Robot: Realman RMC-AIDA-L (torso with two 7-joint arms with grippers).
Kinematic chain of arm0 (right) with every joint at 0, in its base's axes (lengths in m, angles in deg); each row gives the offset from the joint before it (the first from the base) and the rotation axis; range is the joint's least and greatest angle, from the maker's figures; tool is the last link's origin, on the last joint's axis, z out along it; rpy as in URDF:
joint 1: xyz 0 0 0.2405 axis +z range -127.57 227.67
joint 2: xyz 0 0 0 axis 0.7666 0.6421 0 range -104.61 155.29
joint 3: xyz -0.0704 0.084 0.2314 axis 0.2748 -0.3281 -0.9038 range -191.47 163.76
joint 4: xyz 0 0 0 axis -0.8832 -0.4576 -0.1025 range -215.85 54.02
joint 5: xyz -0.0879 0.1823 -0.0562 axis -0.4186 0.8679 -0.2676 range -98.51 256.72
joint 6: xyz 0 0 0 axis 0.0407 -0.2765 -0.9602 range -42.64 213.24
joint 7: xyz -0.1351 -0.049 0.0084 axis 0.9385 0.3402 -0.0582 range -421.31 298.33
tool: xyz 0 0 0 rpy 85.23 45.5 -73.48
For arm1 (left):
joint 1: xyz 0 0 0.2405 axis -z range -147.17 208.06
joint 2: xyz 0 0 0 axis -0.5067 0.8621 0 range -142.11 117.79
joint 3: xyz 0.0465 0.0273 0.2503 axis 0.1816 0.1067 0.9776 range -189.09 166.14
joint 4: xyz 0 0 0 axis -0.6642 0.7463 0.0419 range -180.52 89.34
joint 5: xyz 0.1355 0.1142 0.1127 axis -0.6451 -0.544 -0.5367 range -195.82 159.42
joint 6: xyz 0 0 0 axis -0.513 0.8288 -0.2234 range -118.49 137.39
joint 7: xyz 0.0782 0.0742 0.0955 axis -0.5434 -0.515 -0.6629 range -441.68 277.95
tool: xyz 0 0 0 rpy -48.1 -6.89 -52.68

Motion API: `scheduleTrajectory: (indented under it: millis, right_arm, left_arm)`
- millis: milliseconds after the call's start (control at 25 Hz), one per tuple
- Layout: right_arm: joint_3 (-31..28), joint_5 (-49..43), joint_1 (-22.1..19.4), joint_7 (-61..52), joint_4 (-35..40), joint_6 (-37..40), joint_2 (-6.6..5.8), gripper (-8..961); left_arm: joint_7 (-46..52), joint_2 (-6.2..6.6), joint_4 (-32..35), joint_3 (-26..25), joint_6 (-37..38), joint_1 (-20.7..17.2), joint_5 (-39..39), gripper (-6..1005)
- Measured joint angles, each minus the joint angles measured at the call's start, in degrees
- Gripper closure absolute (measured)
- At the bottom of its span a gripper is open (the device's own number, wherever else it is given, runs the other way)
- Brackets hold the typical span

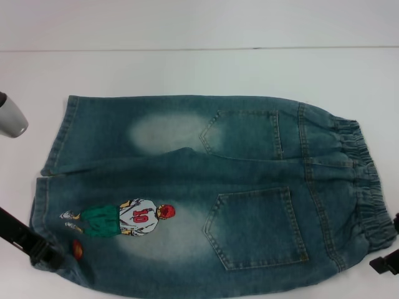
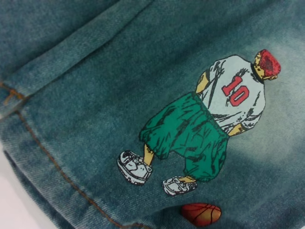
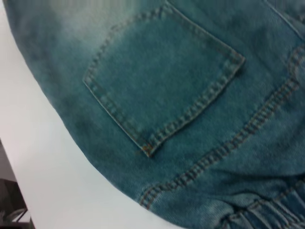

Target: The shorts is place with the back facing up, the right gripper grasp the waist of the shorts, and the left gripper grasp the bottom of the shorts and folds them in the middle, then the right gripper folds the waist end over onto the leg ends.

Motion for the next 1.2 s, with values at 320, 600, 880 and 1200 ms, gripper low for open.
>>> scheduleTrajectory:
  millis: [320,600,880,1200]
  right_arm:
    - [-0.1,1.8,-0.7,1.2,0.9,-0.3,-0.23,153]
    - [-0.2,1.8,-1.1,4.6,0.7,-0.4,0.00,175]
    - [-0.3,1.8,-1.7,4.6,1.7,-0.5,-0.18,290]
    - [-0.3,1.9,-2.1,5.3,1.8,-0.8,-0.25,534]
  left_arm:
    - [0.4,-0.19,0.1,0.0,0.1,0.3,0.0,974]
    - [0.5,-0.58,-0.1,0.0,-0.2,0.6,0.3,972]
    - [0.5,-0.86,-0.2,-0.3,-0.7,0.7,0.4,971]
    - [0.5,-1.24,-0.3,-0.6,-0.9,0.4,0.4,970]
